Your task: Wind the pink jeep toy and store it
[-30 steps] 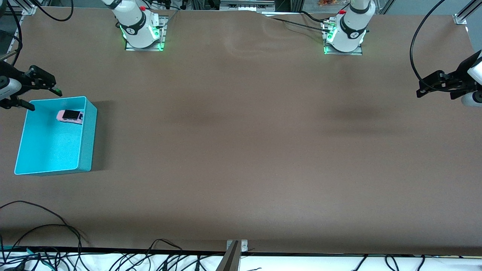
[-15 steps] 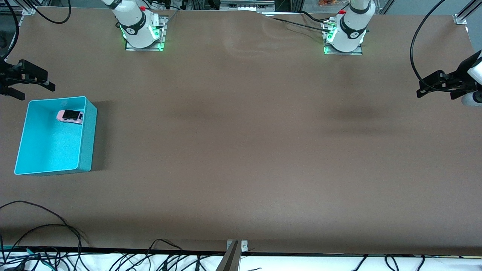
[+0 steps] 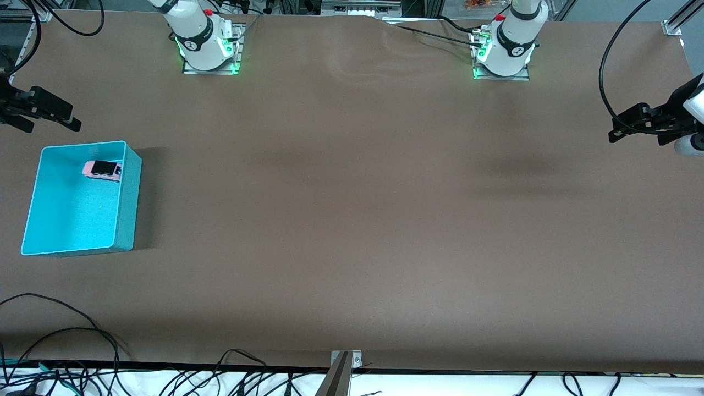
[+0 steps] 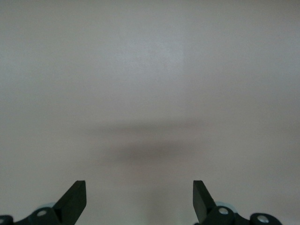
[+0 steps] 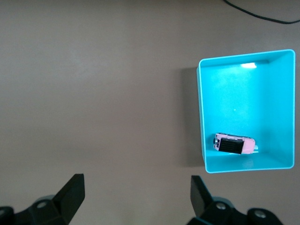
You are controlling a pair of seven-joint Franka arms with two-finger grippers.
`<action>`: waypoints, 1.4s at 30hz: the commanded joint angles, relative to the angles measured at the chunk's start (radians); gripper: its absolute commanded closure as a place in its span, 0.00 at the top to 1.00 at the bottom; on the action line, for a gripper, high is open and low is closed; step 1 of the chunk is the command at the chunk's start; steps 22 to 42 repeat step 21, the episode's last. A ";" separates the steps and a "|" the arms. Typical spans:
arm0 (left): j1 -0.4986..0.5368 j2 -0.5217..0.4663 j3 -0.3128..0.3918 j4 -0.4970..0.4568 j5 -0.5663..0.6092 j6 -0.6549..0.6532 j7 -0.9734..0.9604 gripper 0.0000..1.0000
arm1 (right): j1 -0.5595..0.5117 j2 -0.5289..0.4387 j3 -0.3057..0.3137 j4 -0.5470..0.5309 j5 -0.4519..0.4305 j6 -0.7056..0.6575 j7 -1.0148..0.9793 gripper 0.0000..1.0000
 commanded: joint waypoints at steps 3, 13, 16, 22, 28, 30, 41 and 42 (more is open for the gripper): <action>0.010 0.012 -0.004 0.032 -0.018 -0.012 0.008 1.00 | -0.002 0.018 0.002 0.082 -0.013 -0.054 0.021 1.00; 0.010 0.010 -0.004 0.032 -0.017 -0.012 0.008 1.00 | -0.003 0.012 0.027 0.086 -0.018 -0.066 0.029 1.00; 0.010 0.008 -0.004 0.032 -0.017 -0.012 0.008 1.00 | -0.006 0.010 0.041 0.080 -0.041 -0.062 0.029 1.00; 0.012 0.005 -0.004 0.032 -0.015 -0.012 0.008 1.00 | -0.012 0.010 0.057 0.074 -0.053 -0.068 0.029 1.00; 0.012 0.005 -0.004 0.032 -0.015 -0.012 0.008 1.00 | -0.012 0.010 0.057 0.074 -0.053 -0.068 0.029 1.00; 0.012 0.005 -0.004 0.032 -0.015 -0.012 0.008 1.00 | -0.012 0.010 0.057 0.074 -0.053 -0.068 0.029 1.00; 0.012 0.005 -0.004 0.032 -0.015 -0.012 0.008 1.00 | -0.012 0.010 0.057 0.074 -0.053 -0.068 0.029 1.00; 0.012 0.005 -0.004 0.032 -0.015 -0.012 0.008 1.00 | -0.012 0.010 0.057 0.074 -0.053 -0.068 0.029 1.00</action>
